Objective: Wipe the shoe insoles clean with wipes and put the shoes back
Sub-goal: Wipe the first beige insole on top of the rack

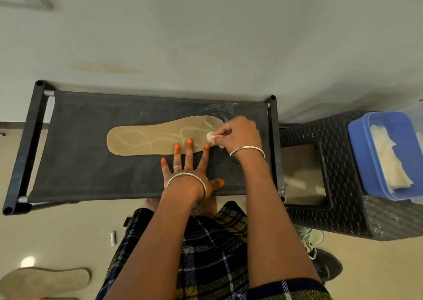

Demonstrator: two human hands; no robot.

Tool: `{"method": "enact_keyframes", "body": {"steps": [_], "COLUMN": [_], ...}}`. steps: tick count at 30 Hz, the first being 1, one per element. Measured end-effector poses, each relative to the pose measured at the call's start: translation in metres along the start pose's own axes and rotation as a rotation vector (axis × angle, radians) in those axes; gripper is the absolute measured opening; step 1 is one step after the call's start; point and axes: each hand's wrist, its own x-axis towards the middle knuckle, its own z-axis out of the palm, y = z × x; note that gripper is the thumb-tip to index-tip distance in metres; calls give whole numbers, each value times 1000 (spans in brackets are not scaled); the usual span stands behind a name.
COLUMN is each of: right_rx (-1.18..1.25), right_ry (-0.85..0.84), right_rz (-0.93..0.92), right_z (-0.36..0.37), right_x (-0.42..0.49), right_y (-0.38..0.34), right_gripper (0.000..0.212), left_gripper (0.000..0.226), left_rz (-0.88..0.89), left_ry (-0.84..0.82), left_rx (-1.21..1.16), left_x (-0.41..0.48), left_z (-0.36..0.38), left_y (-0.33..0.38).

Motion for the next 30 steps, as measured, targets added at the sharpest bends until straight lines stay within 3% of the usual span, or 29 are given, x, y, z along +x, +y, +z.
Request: {"method": "enact_keyframes", "body": {"steps": [3,8,12,17,21,26,30], "right_rx": [8,20,13,8,8,10,-28], "right_ry": [231,-68,213,-35,240,4,241], "right_rz": [18,-13,39,-26,28,-44,22], "right_z": [-1,2,-1,-3,-2,4,2], "right_x": [0,0,2,-2,1,0,4], "right_y": [-1,0,0,0,-1,-6,-5], "right_gripper": [11,13,7,13,9,14,11], "left_gripper": [95,96,95,94,94,97,97], "left_rz": [-2,2,10,21,25,14,18], "left_ry": [4,-3,1,1,4,12,17], "left_rx": [-2,-1,-9,-8,-2,10,12], "left_x": [0,0,-1,-2,-3,-1,-2], "left_z": [0,-1,-1,-2,-3,-2,-3], "left_y": [-1,-1,-3,-4,-4,-6,-6]}}
